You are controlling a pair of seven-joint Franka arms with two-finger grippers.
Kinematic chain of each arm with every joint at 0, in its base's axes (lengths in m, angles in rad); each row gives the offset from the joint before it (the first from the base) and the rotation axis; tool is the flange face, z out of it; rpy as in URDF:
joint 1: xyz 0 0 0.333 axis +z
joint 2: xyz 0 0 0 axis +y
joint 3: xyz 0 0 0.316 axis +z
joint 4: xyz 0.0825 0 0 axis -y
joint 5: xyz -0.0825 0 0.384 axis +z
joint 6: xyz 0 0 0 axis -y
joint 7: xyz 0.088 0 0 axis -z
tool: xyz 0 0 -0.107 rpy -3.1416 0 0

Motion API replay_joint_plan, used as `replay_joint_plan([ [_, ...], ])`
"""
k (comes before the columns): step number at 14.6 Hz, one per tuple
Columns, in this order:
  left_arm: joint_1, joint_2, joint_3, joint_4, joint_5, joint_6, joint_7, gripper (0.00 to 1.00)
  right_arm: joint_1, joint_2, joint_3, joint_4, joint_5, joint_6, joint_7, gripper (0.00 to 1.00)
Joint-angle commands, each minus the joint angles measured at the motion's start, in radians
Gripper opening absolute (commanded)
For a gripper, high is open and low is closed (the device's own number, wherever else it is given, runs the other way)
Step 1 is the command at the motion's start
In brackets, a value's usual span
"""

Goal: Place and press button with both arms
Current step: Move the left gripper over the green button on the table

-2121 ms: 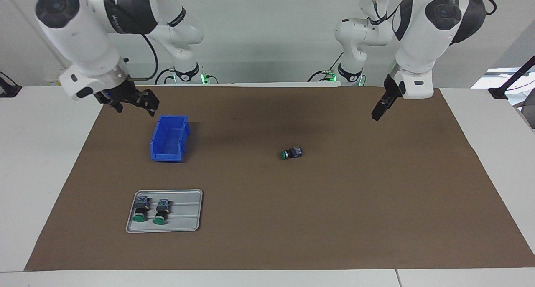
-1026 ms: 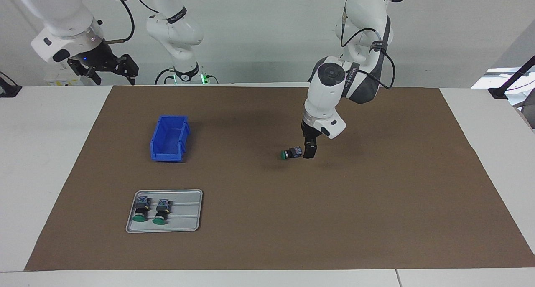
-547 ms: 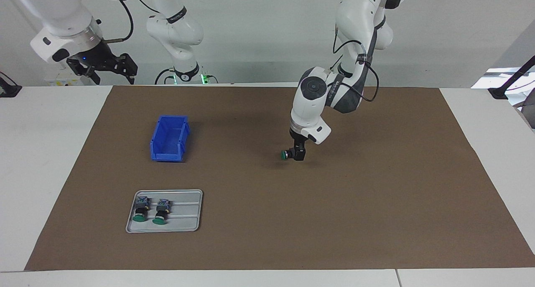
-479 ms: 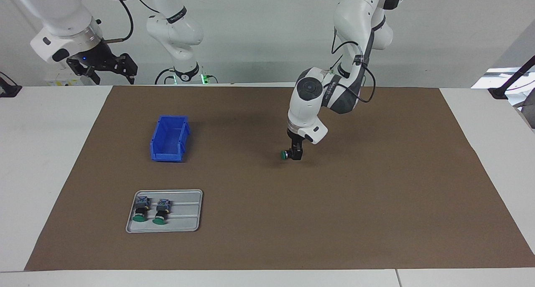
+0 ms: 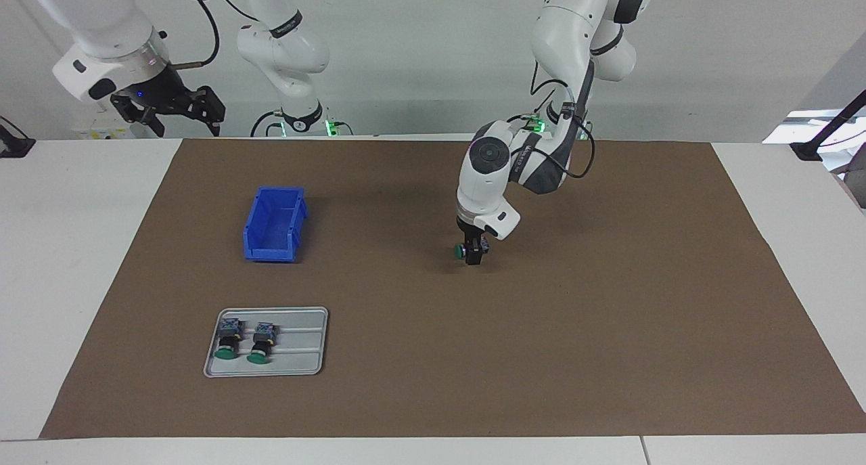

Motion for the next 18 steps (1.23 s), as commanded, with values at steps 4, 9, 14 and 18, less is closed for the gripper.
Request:
replay_joint_plan([
  [4, -0.012, 0.007, 0.010, -0.013, -0.004, 0.034, -0.045, 0.60, -0.013, -0.026, 0.004, -0.032, 0.015, 0.010, -0.023, 0.99],
  [9, -0.012, 0.007, 0.009, -0.013, -0.004, 0.034, -0.047, 0.38, -0.013, -0.026, 0.004, -0.032, 0.015, 0.010, -0.023, 0.99],
  [14, -0.009, 0.007, 0.010, 0.001, -0.004, 0.022, -0.041, 0.16, -0.013, -0.026, 0.004, -0.032, 0.014, 0.010, -0.023, 0.99],
  [18, 0.071, -0.079, 0.009, -0.001, -0.006, -0.029, 0.019, 0.12, -0.013, -0.026, 0.004, -0.032, 0.015, 0.010, -0.023, 0.99],
])
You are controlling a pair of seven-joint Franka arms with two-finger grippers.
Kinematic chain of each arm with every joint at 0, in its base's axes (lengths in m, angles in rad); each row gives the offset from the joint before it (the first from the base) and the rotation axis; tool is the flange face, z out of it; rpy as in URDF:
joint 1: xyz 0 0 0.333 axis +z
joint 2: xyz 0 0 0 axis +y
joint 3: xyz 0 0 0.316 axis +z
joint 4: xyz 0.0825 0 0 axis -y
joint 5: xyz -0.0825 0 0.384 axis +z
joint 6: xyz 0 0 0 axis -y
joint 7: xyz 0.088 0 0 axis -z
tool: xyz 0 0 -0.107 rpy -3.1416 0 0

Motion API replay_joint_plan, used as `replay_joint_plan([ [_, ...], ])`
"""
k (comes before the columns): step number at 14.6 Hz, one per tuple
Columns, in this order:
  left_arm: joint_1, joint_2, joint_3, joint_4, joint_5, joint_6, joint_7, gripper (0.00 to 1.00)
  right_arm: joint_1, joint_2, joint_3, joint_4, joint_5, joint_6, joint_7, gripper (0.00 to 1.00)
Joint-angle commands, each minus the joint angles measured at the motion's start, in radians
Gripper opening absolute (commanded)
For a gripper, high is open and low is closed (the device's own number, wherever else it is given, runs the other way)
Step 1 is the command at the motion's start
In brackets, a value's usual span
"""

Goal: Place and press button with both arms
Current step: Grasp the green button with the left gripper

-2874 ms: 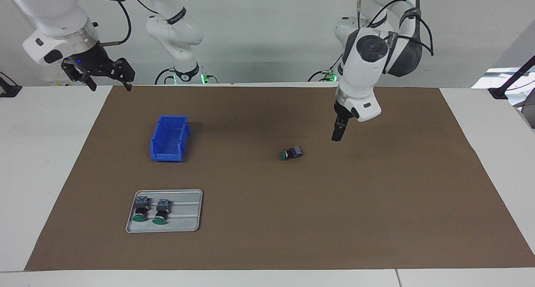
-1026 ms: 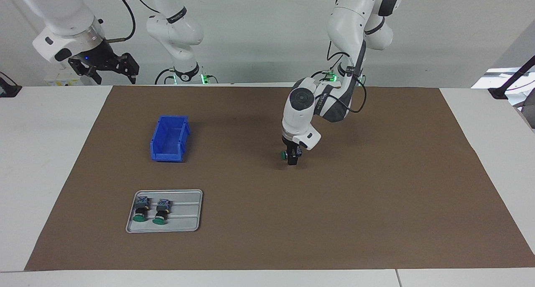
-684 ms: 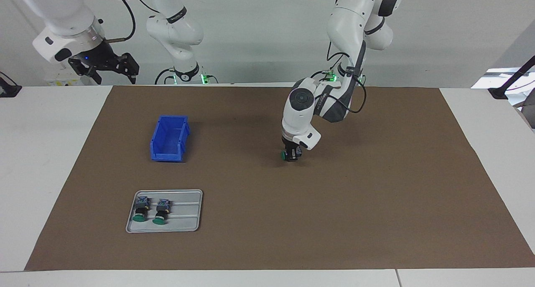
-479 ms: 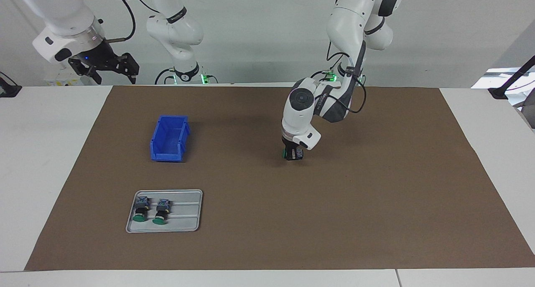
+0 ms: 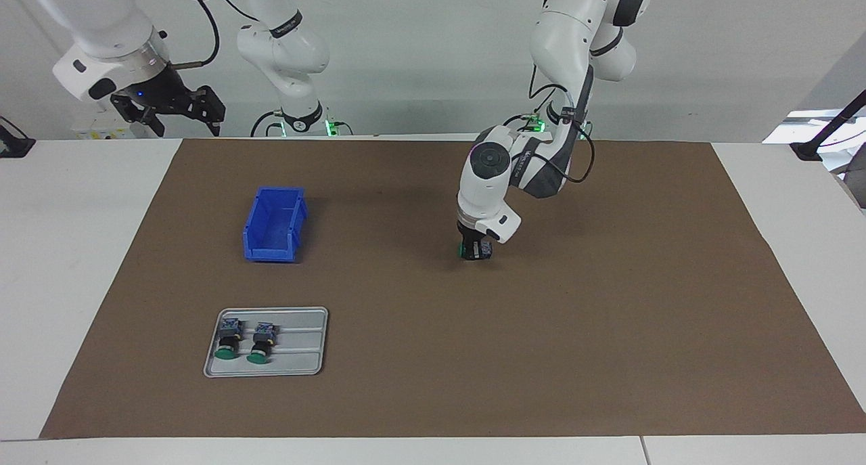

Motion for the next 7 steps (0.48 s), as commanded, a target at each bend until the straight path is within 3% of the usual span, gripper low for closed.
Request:
replay_joint_plan([
  [1, 0.058, -0.106, 0.001, -0.018, -0.007, -0.043, 0.042, 0.11, -0.013, -0.026, 0.004, -0.031, 0.015, 0.010, -0.023, 0.99],
  [4, 0.091, -0.130, 0.000, -0.021, -0.029, -0.050, 0.066, 0.11, -0.013, -0.026, 0.004, -0.031, 0.015, 0.012, -0.023, 0.99],
  [7, 0.127, -0.159, 0.000, -0.047, -0.174, -0.043, 0.195, 0.10, -0.013, -0.026, 0.004, -0.031, 0.015, 0.010, -0.022, 0.99],
])
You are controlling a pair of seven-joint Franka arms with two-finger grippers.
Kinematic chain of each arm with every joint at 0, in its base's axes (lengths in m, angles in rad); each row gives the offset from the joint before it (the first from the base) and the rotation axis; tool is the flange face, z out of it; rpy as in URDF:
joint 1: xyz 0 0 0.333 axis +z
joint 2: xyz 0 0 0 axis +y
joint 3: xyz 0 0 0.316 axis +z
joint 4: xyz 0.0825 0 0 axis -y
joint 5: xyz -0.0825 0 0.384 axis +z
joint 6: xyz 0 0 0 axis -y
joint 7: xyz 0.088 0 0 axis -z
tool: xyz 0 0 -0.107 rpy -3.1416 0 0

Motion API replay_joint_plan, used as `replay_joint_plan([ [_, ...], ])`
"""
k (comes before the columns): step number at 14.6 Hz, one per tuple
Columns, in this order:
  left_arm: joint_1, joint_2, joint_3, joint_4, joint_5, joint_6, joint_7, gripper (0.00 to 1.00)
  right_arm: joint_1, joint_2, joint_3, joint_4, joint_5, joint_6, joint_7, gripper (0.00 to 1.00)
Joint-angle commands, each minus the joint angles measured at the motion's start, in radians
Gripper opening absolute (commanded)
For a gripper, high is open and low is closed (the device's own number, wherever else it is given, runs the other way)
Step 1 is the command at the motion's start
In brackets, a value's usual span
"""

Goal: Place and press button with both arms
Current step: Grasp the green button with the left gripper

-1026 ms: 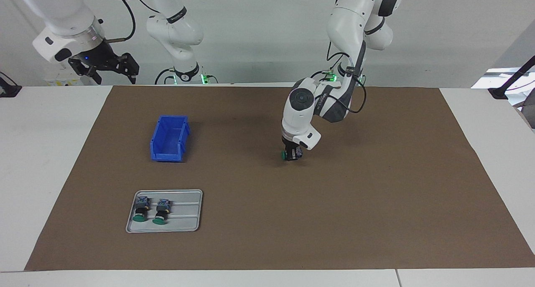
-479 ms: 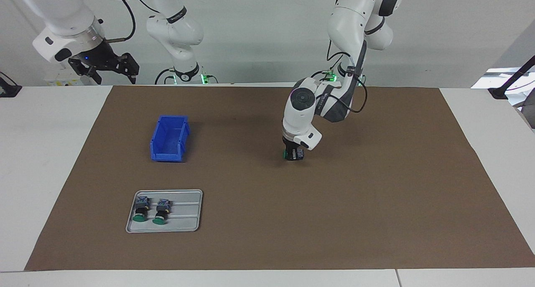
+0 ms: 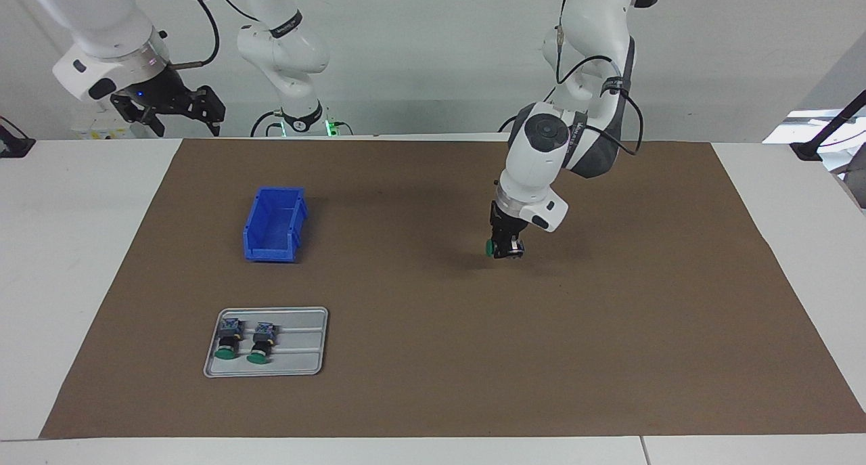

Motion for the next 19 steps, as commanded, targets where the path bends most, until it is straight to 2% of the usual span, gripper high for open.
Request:
replay_joint_plan([
  [1, 0.046, -0.039, -0.001, -0.048, -0.158, 0.000, 0.156, 0.10, -0.013, -0.026, 0.004, -0.031, 0.015, 0.010, -0.023, 0.99],
  [6, 0.089, -0.074, -0.001, -0.143, -0.385, 0.066, 0.423, 0.08, -0.013, -0.026, 0.004, -0.031, 0.015, 0.010, -0.023, 0.99],
  [11, 0.141, -0.108, -0.001, -0.226, -0.615, 0.112, 0.612, 0.08, -0.013, -0.026, 0.004, -0.031, 0.014, 0.010, -0.023, 0.99],
  [14, 0.148, -0.126, -0.001, -0.290, -0.789, 0.196, 0.735, 0.08, -0.013, -0.026, 0.004, -0.031, 0.014, 0.010, -0.023, 0.99],
  [19, 0.157, -0.164, -0.001, -0.371, -1.082, 0.233, 0.922, 0.07, -0.013, -0.026, 0.004, -0.031, 0.015, 0.010, -0.023, 0.99],
])
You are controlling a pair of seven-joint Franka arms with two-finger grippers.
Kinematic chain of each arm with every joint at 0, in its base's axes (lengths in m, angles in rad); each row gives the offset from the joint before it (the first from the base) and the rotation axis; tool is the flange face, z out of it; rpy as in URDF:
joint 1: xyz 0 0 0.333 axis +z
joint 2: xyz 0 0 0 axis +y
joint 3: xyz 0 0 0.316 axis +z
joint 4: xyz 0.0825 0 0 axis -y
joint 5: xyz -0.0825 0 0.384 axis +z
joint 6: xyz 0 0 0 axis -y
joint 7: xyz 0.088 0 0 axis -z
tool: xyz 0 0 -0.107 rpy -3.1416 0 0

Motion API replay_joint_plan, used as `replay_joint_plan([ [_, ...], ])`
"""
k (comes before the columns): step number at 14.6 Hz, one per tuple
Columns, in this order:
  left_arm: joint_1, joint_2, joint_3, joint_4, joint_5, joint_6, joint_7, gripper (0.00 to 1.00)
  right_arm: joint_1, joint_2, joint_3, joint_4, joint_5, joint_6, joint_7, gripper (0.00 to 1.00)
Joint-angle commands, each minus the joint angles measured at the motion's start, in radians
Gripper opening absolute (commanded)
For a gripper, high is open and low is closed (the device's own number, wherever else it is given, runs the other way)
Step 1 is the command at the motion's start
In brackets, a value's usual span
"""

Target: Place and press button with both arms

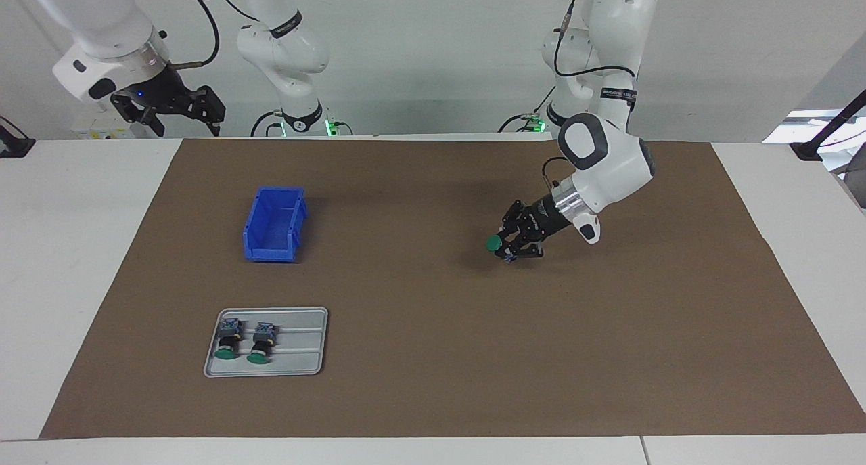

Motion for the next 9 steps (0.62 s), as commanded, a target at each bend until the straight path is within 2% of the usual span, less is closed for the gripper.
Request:
replay_joint_plan([
  [1, 0.008, -0.067, -0.005, -0.104, -0.153, 0.053, 0.129, 0.06, -0.013, -0.026, 0.004, -0.031, 0.015, 0.010, -0.023, 0.99],
  [5, 0.046, -0.058, -0.006, -0.122, -0.282, 0.030, 0.244, 0.04, -0.013, -0.026, 0.004, -0.031, 0.013, 0.010, -0.023, 0.99],
  [7, 0.089, -0.039, -0.005, -0.122, -0.342, -0.075, 0.330, 0.03, -0.013, -0.026, 0.004, -0.031, 0.015, 0.010, -0.023, 0.99],
  [9, 0.100, -0.002, -0.005, -0.122, -0.368, -0.103, 0.358, 0.03, -0.013, -0.026, 0.004, -0.031, 0.015, 0.010, -0.023, 0.99],
])
